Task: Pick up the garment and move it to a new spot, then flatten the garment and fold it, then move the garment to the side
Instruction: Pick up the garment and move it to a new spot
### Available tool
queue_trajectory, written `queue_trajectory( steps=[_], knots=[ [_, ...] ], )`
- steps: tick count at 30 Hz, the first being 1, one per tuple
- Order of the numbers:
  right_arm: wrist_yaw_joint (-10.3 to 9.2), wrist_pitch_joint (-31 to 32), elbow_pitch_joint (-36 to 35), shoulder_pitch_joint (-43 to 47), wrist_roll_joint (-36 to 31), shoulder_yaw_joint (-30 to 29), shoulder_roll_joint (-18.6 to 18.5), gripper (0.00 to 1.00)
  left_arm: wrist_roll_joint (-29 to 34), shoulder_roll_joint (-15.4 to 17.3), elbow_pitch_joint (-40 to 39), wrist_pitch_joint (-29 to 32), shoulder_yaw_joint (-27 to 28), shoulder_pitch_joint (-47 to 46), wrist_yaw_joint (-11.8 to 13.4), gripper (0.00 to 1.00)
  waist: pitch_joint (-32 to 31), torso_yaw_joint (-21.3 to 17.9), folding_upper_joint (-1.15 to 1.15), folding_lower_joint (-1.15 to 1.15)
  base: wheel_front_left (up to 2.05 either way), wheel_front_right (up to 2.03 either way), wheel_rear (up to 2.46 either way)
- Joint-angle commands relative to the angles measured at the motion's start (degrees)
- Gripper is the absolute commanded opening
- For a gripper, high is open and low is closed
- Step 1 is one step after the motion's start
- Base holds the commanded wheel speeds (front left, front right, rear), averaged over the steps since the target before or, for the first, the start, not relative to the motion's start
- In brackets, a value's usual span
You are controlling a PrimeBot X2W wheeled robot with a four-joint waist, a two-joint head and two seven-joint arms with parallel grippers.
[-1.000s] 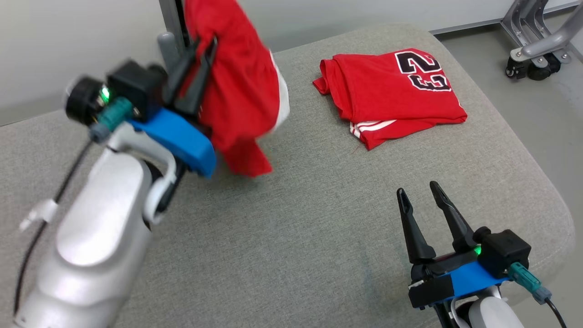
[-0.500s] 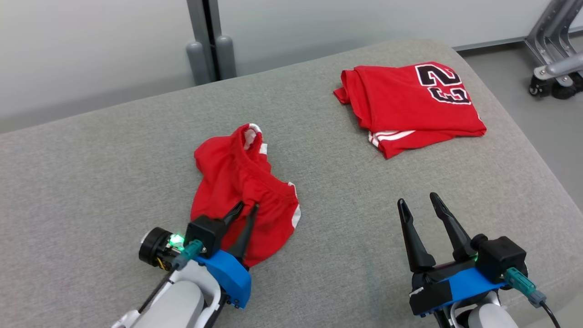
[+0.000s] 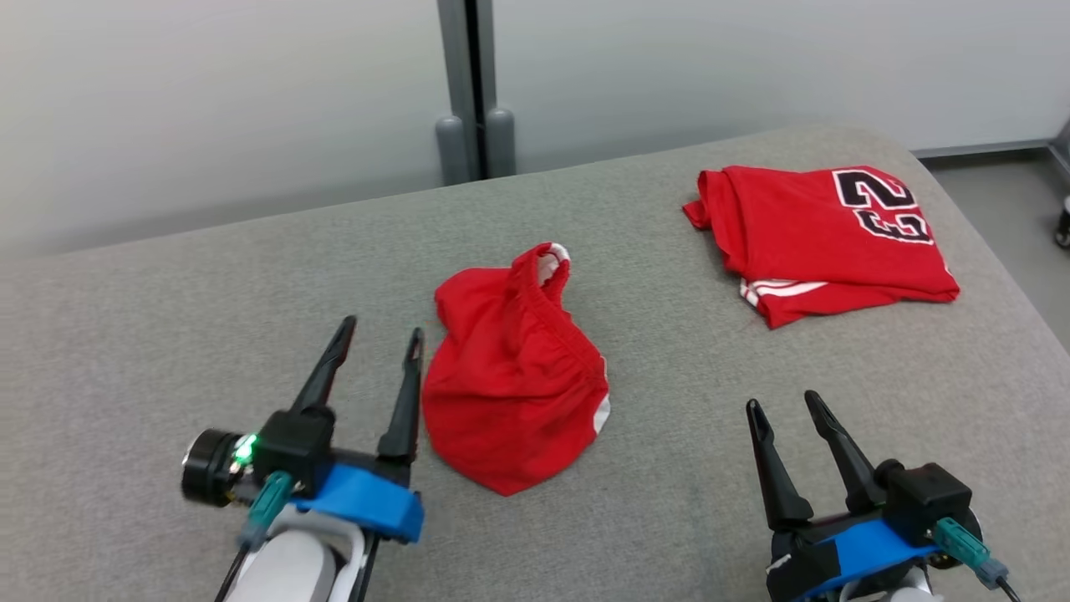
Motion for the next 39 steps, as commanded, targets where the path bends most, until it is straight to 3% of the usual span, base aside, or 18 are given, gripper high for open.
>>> queue_trajectory(
  steps=[1,11,20,29,39],
  knots=[
    [0.03,-0.2,0.1,0.7,-0.3,-0.2,-0.3,1.00,0.5,0.1,-0.8,-0.2,0.9,1.3,0.3,1.00,0.0,0.4,0.00,0.01,0.00,0.00,0.00],
    [0.03,-0.2,0.8,2.7,-0.8,-2.8,-0.5,1.00,5.0,-1.4,-8.9,-0.2,13.3,12.1,0.6,1.00,-2.0,6.0,0.00,0.01,0.00,0.00,0.00],
    [0.03,-0.2,1.0,4.0,-1.0,-4.6,-0.4,1.00,7.3,-3.9,-10.7,-0.2,21.7,17.2,-1.4,1.00,-3.9,9.9,0.00,0.01,0.00,0.00,0.00],
    [0.03,-0.2,0.4,5.5,-1.2,-4.8,-0.1,1.00,9.8,-5.7,-9.4,-0.2,24.2,20.6,-4.6,1.00,-5.1,11.0,0.00,0.01,0.00,0.00,0.00],
    [0.03,-0.2,0.9,6.4,-1.3,-4.9,-0.1,1.00,11.1,-7.1,-7.7,-0.2,26.3,21.0,-6.2,1.00,-5.4,11.5,0.00,0.01,0.00,0.00,0.00]
  ],
)
